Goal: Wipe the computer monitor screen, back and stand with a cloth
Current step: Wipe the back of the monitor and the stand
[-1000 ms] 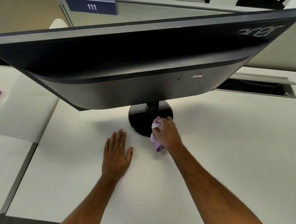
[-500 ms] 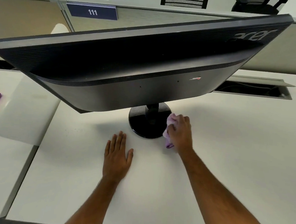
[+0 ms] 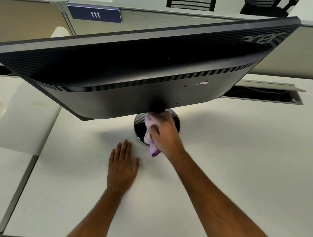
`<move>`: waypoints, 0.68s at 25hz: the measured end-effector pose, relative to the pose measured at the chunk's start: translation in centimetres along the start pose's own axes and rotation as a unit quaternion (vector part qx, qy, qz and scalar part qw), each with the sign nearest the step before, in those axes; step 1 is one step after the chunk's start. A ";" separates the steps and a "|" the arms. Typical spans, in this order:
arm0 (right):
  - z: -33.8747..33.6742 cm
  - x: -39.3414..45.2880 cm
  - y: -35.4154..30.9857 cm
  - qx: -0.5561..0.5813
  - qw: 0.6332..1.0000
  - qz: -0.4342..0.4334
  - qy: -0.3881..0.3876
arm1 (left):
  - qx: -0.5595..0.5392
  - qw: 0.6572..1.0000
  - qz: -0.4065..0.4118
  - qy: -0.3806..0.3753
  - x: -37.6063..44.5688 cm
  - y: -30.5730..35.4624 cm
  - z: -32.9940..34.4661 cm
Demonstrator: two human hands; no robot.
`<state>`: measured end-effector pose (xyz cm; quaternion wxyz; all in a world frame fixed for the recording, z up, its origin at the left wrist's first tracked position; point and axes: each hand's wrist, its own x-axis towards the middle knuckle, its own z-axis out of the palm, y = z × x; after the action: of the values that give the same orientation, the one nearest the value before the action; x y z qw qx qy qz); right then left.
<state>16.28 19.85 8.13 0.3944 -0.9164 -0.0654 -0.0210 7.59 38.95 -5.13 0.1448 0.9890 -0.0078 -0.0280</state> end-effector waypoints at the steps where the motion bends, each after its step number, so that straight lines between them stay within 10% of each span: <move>1: 0.3 -0.5 -0.2 -0.009 0.999 -0.029 -0.029 | 0.002 1.000 0.003 0.002 0.0 -0.1 0.0; 9: -2.4 0.2 4.0 0.051 0.988 0.098 0.112 | -0.015 1.000 0.003 0.010 -0.1 0.0 -0.1; 17: 0.9 1.6 7.4 0.103 0.982 0.155 -0.044 | -0.013 1.000 0.006 0.012 0.0 0.0 0.0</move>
<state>18.82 15.63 2.34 0.4822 -0.8698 0.0581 0.0870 7.60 38.96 -5.16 0.1580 0.9873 -0.0112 -0.0151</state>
